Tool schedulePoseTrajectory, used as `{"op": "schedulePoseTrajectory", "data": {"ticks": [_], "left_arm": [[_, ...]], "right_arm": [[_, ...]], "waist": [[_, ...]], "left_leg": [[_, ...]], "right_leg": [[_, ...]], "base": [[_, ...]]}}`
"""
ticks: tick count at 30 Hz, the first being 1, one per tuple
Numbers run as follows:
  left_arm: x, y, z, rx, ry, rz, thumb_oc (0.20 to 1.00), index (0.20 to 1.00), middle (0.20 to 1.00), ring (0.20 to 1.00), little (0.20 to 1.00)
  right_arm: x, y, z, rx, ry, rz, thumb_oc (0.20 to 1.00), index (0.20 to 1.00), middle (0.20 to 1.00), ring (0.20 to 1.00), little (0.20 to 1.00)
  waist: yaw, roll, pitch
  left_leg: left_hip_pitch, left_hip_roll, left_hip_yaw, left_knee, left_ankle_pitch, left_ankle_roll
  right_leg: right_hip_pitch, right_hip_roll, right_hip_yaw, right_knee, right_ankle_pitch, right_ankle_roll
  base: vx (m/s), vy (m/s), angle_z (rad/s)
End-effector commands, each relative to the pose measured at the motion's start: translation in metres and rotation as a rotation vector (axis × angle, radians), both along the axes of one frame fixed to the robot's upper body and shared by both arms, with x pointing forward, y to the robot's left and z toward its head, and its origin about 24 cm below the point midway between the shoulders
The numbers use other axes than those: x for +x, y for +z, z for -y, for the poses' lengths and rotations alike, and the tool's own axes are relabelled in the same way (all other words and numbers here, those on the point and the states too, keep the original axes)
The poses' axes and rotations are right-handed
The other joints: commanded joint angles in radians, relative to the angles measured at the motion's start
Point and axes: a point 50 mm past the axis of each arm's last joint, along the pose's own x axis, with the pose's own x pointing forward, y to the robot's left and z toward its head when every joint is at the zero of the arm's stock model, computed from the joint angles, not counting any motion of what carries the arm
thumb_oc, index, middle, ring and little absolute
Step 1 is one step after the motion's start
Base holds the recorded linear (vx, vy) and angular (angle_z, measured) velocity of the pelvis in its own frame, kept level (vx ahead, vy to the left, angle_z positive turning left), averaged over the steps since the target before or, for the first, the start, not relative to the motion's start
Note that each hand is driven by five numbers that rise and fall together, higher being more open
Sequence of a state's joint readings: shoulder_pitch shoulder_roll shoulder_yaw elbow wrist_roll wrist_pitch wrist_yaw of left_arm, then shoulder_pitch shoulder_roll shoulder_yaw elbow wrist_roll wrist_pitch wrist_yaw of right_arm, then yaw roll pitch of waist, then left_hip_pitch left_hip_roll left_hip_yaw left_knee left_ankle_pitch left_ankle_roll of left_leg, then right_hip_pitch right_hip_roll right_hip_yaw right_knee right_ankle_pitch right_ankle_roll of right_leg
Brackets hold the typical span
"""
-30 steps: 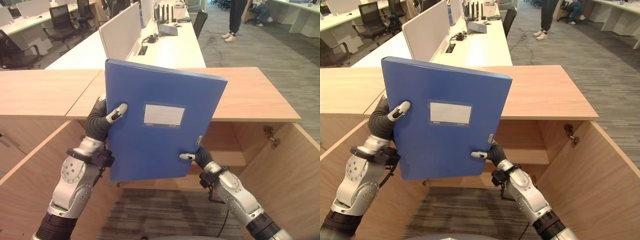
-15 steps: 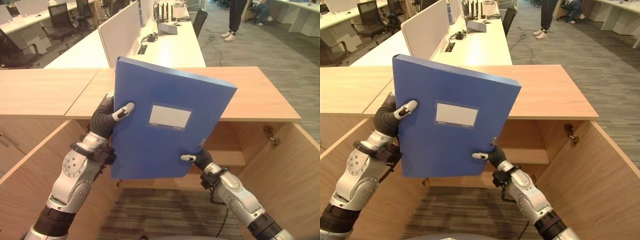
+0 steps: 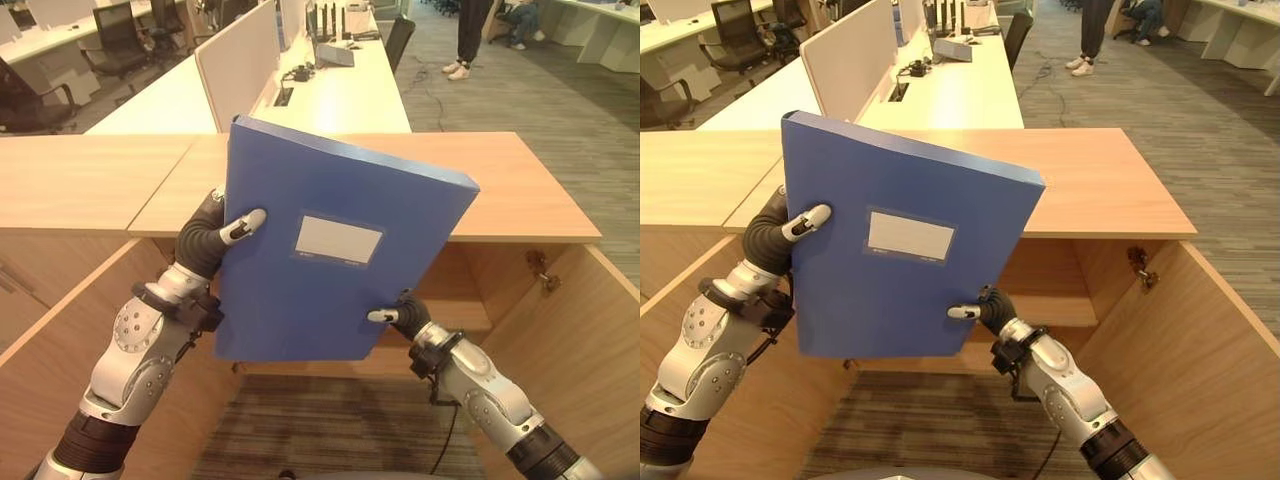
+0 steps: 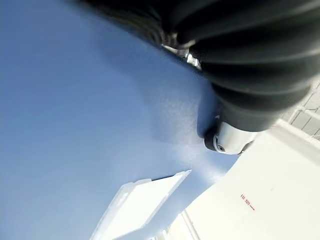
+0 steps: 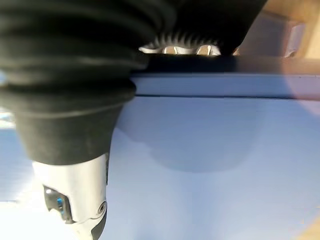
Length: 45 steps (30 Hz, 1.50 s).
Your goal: Put the empty folder in the office cabinet
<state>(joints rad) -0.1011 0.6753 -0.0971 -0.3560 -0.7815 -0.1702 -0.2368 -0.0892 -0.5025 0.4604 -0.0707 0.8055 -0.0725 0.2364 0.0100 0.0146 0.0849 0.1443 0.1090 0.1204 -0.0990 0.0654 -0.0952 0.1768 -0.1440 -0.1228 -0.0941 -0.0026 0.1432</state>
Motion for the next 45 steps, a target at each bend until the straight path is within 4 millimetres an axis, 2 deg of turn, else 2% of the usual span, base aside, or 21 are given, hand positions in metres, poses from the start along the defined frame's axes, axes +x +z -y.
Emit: {"op": "schedulePoseTrajectory", "data": {"ticks": [1, 10, 16, 17, 18, 27, 39, 40, 41, 42, 44, 45], "left_arm": [[-0.007, -0.003, 0.015, 0.058, -0.156, 0.001, 0.200, 0.200, 0.200, 0.200, 0.200], [-0.008, -0.004, 0.010, 0.040, -0.131, 0.003, 0.200, 0.200, 0.200, 0.200, 0.200], [-0.008, -0.004, 0.012, 0.024, -0.127, 0.012, 0.200, 0.200, 0.200, 0.200, 0.200], [-0.008, -0.004, 0.012, 0.024, -0.127, 0.012, 0.200, 0.200, 0.200, 0.200, 0.200], [-0.007, -0.003, 0.013, 0.021, -0.131, 0.016, 0.200, 0.200, 0.200, 0.200, 0.200], [-0.007, -0.002, 0.018, 0.002, -0.148, 0.033, 0.200, 0.200, 0.200, 0.200, 0.200], [-0.007, -0.003, 0.016, 0.000, -0.131, 0.041, 0.200, 0.200, 0.200, 0.200, 0.200], [-0.007, -0.004, 0.015, 0.000, -0.125, 0.035, 0.231, 0.231, 0.231, 0.231, 0.231], [-0.006, -0.004, 0.014, 0.004, -0.118, 0.031, 0.507, 0.507, 0.507, 0.507, 0.507], [-0.007, -0.007, 0.008, 0.010, -0.094, 0.021, 1.000, 1.000, 1.000, 1.000, 1.000], [-0.007, -0.008, 0.006, 0.006, -0.084, 0.014, 1.000, 1.000, 1.000, 1.000, 1.000], [-0.006, -0.018, -0.005, 0.009, -0.043, -0.039, 1.000, 1.000, 1.000, 1.000, 1.000]], "right_arm": [[0.010, 0.082, -0.020, 0.230, 0.100, 0.326, 1.000, 1.000, 1.000, 1.000, 1.000], [0.008, 0.089, -0.017, 0.259, 0.099, 0.355, 1.000, 1.000, 1.000, 1.000, 1.000], [0.007, 0.093, -0.022, 0.275, 0.129, 0.364, 1.000, 1.000, 1.000, 1.000, 1.000], [0.007, 0.093, -0.022, 0.275, 0.129, 0.364, 0.548, 0.548, 0.548, 0.548, 0.548], [0.006, 0.093, -0.025, 0.283, 0.142, 0.359, 0.200, 0.200, 0.200, 0.200, 0.200], [0.004, 0.093, -0.033, 0.289, 0.189, 0.356, 0.200, 0.200, 0.200, 0.200, 0.200], [0.004, 0.091, -0.033, 0.275, 0.195, 0.351, 0.200, 0.200, 0.200, 0.200, 0.200], [0.005, 0.091, -0.032, 0.265, 0.191, 0.359, 0.200, 0.200, 0.200, 0.200, 0.200], [0.005, 0.092, -0.030, 0.248, 0.183, 0.374, 0.200, 0.200, 0.200, 0.200, 0.200], [0.006, 0.095, -0.025, 0.196, 0.157, 0.418, 0.200, 0.200, 0.200, 0.200, 0.200], [0.006, 0.096, -0.023, 0.183, 0.152, 0.428, 0.200, 0.200, 0.200, 0.200, 0.200], [0.009, 0.094, -0.011, 0.092, 0.092, 0.464, 0.200, 0.200, 0.200, 0.200, 0.200]], "waist": [[-0.003, -0.027, -0.006], [-0.004, -0.031, -0.009], [-0.004, -0.031, -0.009], [-0.004, -0.031, -0.009], [-0.003, -0.032, -0.009], [-0.003, -0.034, -0.008], [0.000, -0.034, -0.009], [0.000, -0.034, -0.010], [0.000, -0.033, -0.009], [0.001, -0.032, -0.010], [0.001, -0.032, -0.010], [0.003, -0.028, -0.010]], "left_leg": [[0.036, 0.008, -0.041, 0.012, -0.069, -0.008], [0.036, 0.011, -0.041, 0.012, -0.072, -0.007], [0.035, 0.011, -0.041, 0.012, -0.072, -0.007], [0.035, 0.011, -0.041, 0.012, -0.072, -0.007], [0.034, 0.010, -0.041, 0.012, -0.072, -0.007], [0.035, 0.010, -0.040, 0.012, -0.074, -0.006], [0.035, 0.008, -0.043, 0.012, -0.075, -0.005], [0.035, 0.008, -0.043, 0.012, -0.075, -0.005], [0.035, 0.007, -0.043, 0.012, -0.076, -0.005], [0.036, 0.007, -0.044, 0.012, -0.076, -0.004], [0.036, 0.007, -0.044, 0.012, -0.076, -0.004], [0.035, 0.007, -0.047, 0.012, -0.076, -0.003]], "right_leg": [[0.018, -0.020, -0.037, 0.049, -0.025, 0.011], [0.017, -0.020, -0.033, 0.047, -0.026, 0.010], [0.015, -0.018, -0.029, 0.049, -0.026, 0.009], [0.015, -0.018, -0.029, 0.049, -0.026, 0.009], [0.015, -0.018, -0.029, 0.049, -0.026, 0.008], [0.017, -0.017, -0.029, 0.049, -0.028, 0.008], [0.019, -0.017, -0.032, 0.049, -0.030, 0.007], [0.019, -0.017, -0.032, 0.049, -0.030, 0.008], [0.019, -0.017, -0.032, 0.049, -0.030, 0.008], [0.019, -0.017, -0.033, 0.050, -0.031, 0.008], [0.019, -0.017, -0.034, 0.050, -0.032, 0.008], [0.019, -0.016, -0.036, 0.051, -0.032, 0.008]], "base": [[0.00, 0.000, 0.00], [0.00, 0.000, 0.00], [0.00, 0.000, 0.00], [0.00, 0.000, 0.00], [0.00, 0.000, 0.00], [0.00, 0.000, 0.00], [0.00, 0.000, 0.00], [0.00, 0.000, 0.00], [0.00, 0.000, 0.00], [0.00, 0.000, 0.00], [0.00, 0.000, 0.00], [0.00, 0.000, 0.00]]}}
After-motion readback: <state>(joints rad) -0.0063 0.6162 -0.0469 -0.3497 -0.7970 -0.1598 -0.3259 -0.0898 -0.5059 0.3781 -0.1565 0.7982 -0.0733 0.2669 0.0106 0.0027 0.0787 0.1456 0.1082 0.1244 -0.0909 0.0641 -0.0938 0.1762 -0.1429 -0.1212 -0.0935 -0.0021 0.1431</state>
